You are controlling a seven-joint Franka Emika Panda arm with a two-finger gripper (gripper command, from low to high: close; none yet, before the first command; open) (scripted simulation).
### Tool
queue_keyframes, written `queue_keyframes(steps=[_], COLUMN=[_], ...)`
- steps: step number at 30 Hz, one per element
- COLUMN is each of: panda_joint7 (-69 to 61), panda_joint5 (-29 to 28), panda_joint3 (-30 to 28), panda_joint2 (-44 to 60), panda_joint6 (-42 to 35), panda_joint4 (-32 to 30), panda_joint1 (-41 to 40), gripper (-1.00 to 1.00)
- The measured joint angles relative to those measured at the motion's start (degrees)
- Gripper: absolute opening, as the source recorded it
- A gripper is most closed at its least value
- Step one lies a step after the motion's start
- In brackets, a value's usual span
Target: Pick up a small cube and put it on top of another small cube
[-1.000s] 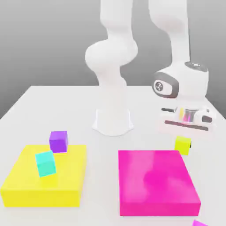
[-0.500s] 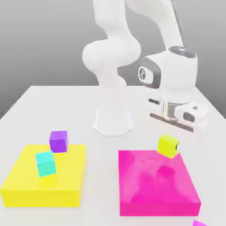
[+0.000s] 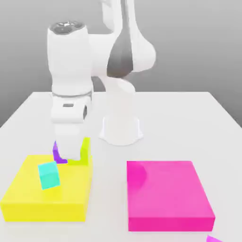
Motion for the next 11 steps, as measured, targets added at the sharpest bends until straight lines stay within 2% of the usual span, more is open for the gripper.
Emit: queue_keyframes(steps=[3,8,9,11], panda_joint7=[-1.0,-5.1,-5.6,-5.6], panda_joint5=[1.6,7.1,7.7,7.7], panda_joint3=[-2.4,-4.4,-4.5,-4.5], panda_joint2=[2.3,10.2,11.1,11.1], panda_joint6=[1.7,10.3,11.3,11.3], panda_joint4=[0.3,-1.2,-1.4,-1.4], panda_joint1=[-1.1,0.5,0.6,0.6], gripper=[-1.0,-1.0,1.0,1.0])
